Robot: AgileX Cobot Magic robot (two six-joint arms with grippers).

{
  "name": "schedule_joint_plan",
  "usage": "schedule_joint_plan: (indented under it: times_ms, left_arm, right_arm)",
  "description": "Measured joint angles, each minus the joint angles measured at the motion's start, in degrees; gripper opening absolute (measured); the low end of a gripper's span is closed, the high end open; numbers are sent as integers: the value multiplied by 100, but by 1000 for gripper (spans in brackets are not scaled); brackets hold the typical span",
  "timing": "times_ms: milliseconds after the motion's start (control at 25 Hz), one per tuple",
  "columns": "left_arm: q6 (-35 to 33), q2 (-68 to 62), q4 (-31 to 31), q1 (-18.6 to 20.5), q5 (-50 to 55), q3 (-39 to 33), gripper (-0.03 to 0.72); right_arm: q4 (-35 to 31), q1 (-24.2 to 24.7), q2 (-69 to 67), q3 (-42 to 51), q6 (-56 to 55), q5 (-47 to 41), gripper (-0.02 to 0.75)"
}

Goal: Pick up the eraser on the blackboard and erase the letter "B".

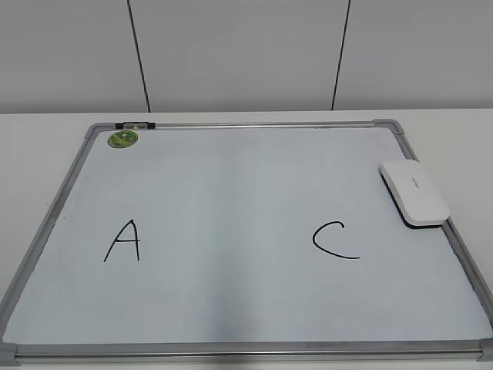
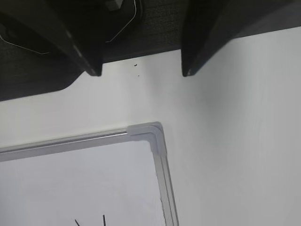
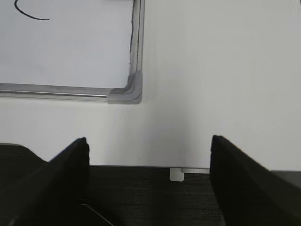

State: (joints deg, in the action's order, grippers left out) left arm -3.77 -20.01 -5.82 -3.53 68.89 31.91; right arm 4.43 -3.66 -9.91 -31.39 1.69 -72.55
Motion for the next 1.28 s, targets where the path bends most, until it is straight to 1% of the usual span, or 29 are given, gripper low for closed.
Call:
schedule_joint_plan:
  times_ms: [200, 400, 640, 1280]
  left_arm:
    - [4, 0, 141, 0, -187, -38, 406]
    - [13, 0, 128, 0, -552, -204, 407]
    - [13, 0, 116, 0, -594, -213, 406]
    - [16, 0, 116, 0, -607, -213, 404]
  right_arm:
    - [136, 0, 12, 2, -28, 0, 591]
    - [149, 0, 12, 77, -36, 134, 591]
    - [149, 0, 12, 275, -62, 587, 591]
    - [139, 0, 12, 287, -62, 682, 591]
